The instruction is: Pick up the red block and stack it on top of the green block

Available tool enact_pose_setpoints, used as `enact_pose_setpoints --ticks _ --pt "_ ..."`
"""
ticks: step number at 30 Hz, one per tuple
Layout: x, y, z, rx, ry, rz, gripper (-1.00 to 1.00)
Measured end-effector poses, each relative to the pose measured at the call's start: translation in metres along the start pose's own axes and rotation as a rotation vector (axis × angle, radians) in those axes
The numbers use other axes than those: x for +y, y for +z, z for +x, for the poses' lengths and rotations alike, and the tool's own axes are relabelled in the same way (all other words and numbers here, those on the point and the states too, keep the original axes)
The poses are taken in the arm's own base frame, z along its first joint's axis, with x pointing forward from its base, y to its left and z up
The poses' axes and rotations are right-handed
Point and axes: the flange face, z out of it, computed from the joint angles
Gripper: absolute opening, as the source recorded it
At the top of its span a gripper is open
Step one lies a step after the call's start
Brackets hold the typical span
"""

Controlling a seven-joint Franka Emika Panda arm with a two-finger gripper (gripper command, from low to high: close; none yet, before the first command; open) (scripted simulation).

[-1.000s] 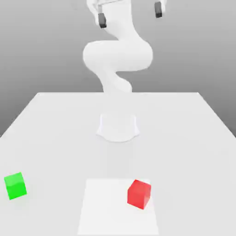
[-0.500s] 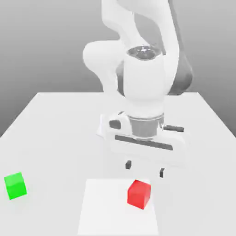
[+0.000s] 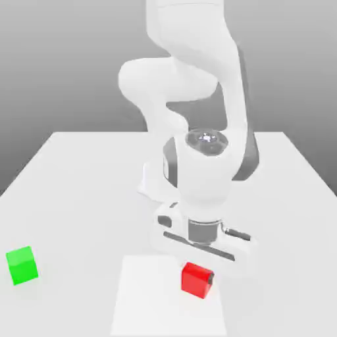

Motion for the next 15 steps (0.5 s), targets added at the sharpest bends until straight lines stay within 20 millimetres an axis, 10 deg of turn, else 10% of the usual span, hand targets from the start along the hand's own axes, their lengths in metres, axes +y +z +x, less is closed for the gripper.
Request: enact_pose_setpoints --ticks 8,15 --pt "-0.001 -0.056 0.000 0.000 -0.001 0.000 -1.00" --pt "0.007 -0.072 0.094 0.000 0.124 -0.002 -1.00"
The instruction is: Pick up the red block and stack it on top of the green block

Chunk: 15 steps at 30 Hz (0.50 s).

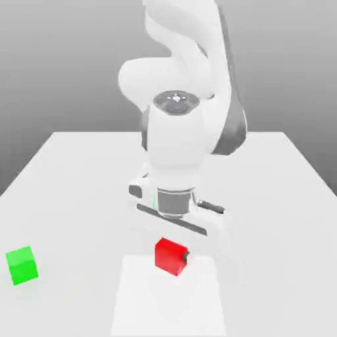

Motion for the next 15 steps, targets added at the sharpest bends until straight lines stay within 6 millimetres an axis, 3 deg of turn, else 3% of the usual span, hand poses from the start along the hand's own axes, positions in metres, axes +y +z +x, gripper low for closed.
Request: enact_pose_setpoints --ticks 7,15 --pt "0.018 -0.010 0.103 0.000 0.118 -0.001 -1.00" --pt "0.073 -0.022 0.215 -0.001 0.251 -0.001 -1.00"
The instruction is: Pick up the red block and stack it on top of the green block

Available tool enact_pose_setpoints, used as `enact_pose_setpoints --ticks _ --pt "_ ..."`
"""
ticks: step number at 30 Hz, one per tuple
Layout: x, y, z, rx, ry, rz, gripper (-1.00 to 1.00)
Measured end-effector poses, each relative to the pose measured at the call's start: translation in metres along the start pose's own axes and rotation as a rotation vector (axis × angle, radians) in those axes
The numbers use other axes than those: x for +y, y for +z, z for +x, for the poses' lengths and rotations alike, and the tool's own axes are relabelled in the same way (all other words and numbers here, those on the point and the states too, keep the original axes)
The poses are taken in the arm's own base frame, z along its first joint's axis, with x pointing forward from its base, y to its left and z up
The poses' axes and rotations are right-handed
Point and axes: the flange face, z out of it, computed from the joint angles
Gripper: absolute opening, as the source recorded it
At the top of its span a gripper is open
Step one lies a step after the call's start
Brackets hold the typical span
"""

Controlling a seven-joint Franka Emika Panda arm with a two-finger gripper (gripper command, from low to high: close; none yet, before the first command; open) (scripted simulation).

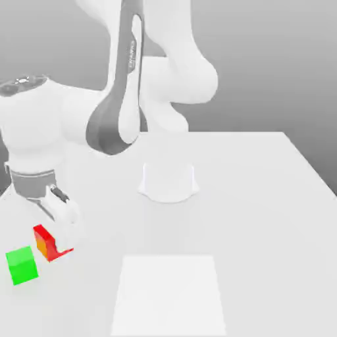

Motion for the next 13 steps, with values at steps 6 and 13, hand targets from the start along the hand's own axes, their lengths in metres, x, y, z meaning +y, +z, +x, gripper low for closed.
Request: enact_pose_setpoints --ticks 6,13 --pt "0.022 0.014 0.057 -0.001 0.052 0.002 -1.00" --pt "0.023 0.056 0.057 0.000 0.052 0.000 1.00"
